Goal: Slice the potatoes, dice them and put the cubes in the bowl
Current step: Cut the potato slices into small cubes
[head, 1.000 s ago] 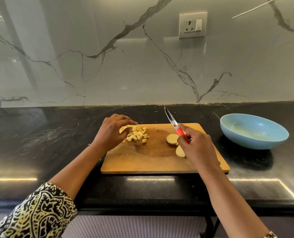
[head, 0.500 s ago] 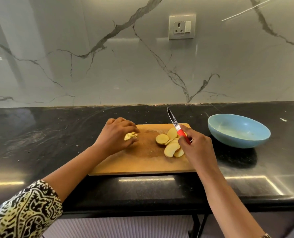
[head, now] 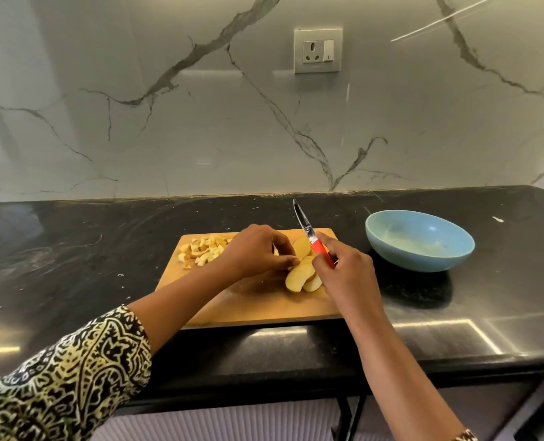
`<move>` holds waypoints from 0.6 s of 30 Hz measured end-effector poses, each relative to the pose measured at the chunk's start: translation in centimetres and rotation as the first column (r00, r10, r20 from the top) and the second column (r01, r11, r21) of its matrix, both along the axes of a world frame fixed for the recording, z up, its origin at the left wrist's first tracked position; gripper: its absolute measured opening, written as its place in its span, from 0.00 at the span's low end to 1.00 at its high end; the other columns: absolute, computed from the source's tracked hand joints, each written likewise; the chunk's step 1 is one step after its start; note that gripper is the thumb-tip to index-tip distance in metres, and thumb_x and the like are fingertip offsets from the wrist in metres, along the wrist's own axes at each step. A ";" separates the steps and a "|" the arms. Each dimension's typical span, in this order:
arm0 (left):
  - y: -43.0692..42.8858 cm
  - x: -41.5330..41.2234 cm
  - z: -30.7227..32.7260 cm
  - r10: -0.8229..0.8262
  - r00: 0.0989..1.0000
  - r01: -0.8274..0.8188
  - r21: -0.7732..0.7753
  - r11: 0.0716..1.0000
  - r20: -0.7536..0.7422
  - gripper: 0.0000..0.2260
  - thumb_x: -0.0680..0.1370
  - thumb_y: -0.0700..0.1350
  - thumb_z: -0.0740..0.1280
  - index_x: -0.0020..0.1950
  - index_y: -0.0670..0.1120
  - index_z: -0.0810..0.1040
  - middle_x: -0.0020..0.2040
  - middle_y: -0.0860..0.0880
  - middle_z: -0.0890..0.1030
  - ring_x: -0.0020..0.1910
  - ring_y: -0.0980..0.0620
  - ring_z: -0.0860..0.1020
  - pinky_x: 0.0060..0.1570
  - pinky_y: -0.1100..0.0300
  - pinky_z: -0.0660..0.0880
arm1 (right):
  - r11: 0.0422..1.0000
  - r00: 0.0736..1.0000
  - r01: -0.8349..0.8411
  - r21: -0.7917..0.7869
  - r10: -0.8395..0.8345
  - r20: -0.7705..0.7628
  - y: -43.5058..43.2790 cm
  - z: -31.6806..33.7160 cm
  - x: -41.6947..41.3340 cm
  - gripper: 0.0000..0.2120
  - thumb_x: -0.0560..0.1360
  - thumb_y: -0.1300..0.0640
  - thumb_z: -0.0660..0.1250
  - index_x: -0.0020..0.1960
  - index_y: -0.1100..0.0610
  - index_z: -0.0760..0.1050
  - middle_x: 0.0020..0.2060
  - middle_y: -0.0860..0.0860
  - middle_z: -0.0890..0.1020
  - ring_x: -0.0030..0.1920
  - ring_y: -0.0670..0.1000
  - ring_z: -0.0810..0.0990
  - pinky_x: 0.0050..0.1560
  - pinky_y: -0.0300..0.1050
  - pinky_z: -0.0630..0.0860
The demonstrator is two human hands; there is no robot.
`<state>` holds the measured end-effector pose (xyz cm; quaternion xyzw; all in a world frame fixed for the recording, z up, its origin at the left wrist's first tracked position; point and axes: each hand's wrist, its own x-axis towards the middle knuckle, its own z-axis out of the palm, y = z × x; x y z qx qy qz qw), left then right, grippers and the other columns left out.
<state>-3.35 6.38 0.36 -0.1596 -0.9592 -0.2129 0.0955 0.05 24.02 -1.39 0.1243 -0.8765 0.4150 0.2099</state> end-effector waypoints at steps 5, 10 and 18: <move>0.0 0.9 0.2 0.026 0.999 -0.028 -0.069 0.997 -0.032 0.10 0.75 0.55 0.69 0.52 0.52 0.83 0.43 0.58 0.80 0.39 0.58 0.77 0.37 0.70 0.72 | 1.000 1.000 -0.014 -0.004 0.014 -0.012 -0.1 -0.2 0.0 0.20 0.78 0.54 0.64 0.69 0.48 0.72 0.47 0.50 0.81 0.44 0.48 0.77 0.51 0.49 0.78; 0.1 1.4 -0.5 0.043 0.993 -0.056 -0.112 0.992 -0.111 0.08 0.76 0.52 0.68 0.52 0.51 0.82 0.44 0.57 0.80 0.40 0.58 0.76 0.41 0.66 0.75 | 0.999 0.999 -0.033 -0.013 0.033 -0.024 -0.2 -0.2 0.2 0.20 0.77 0.55 0.65 0.69 0.48 0.72 0.44 0.48 0.80 0.42 0.45 0.75 0.50 0.48 0.78; -1.1 1.7 0.0 0.148 0.985 -0.115 0.311 0.944 -0.085 0.05 0.76 0.45 0.69 0.51 0.47 0.80 0.42 0.54 0.81 0.38 0.60 0.79 0.40 0.69 0.76 | 0.999 0.998 -0.045 0.008 0.045 -0.032 -0.2 -0.4 0.2 0.20 0.77 0.54 0.65 0.69 0.48 0.72 0.38 0.42 0.74 0.37 0.44 0.72 0.43 0.41 0.72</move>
